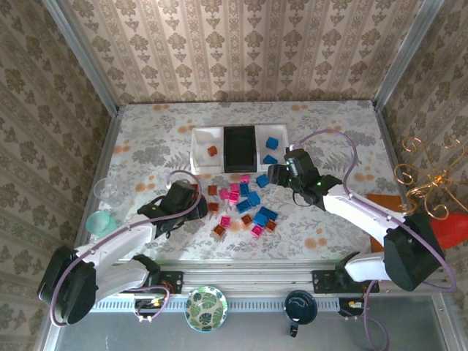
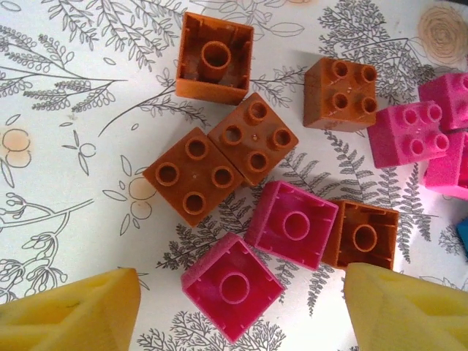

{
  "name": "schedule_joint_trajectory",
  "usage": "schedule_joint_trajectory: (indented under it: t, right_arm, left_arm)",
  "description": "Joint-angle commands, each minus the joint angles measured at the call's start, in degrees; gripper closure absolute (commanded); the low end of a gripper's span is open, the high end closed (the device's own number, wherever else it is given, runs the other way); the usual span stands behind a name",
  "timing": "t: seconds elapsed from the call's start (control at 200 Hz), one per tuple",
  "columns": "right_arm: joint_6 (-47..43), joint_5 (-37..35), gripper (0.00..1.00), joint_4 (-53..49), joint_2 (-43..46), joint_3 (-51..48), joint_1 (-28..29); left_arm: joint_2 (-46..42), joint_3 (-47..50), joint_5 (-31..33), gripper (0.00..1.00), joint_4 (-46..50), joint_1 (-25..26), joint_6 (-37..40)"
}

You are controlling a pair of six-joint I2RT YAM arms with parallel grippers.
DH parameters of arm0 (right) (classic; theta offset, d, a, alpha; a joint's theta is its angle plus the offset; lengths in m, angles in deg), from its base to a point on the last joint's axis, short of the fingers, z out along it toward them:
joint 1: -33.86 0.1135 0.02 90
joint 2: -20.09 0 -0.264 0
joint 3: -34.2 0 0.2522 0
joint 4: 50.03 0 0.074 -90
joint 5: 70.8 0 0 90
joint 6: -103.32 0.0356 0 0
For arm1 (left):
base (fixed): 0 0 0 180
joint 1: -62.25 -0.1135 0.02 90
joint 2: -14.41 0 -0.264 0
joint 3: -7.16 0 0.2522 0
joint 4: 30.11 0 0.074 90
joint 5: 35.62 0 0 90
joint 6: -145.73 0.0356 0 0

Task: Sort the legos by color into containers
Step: Pick up the lego from the middle-left of the table.

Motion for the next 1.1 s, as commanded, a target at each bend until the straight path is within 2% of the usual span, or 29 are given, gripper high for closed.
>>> schedule_joint_trajectory:
  t: [0.0,0.2,0.315,0.49,0.695,0.835,1.095]
  right_arm:
    - [1.54,-2.64,0.36,0.90,1.72,0.01,0.26]
    - [1.96,-3.79,0.36,0.55,2.08,0.24,0.26]
    - [2.07,-4.31,0.36,0.41,2.49,-0.02,0.26]
    - [2.25,-4.98,0.35,0.46,3.41,-0.61,0.26]
    - [2.16,-5.41,0.35,0.17,4.42,-0.56,0.26]
    - [1.99,-6.02,0.35,-0.04,5.19,-0.82,0.26]
    - [2.16,-6.03,0.35,0.11,5.14,-1.06,0.26]
  left_arm:
    - [1.85,0.96,0.79,0.29,0.05,-0.56,0.24]
    - [4.73,1.31,0.08,0.30,-0.93,1.64,-1.00]
    - [5.51,1.98,0.96,0.34,-1.01,3.30,-2.19]
    - [8.09,3.37,1.12,0.34,-2.90,3.63,-3.01]
    - [12.20,1.10,4.12,0.37,-4.14,2.08,-0.33]
    - [14.21,0.61,2.53,0.36,-7.42,-0.61,1.29]
    - [14.30,-0.19,2.61,0.36,-10.84,-0.76,3.17]
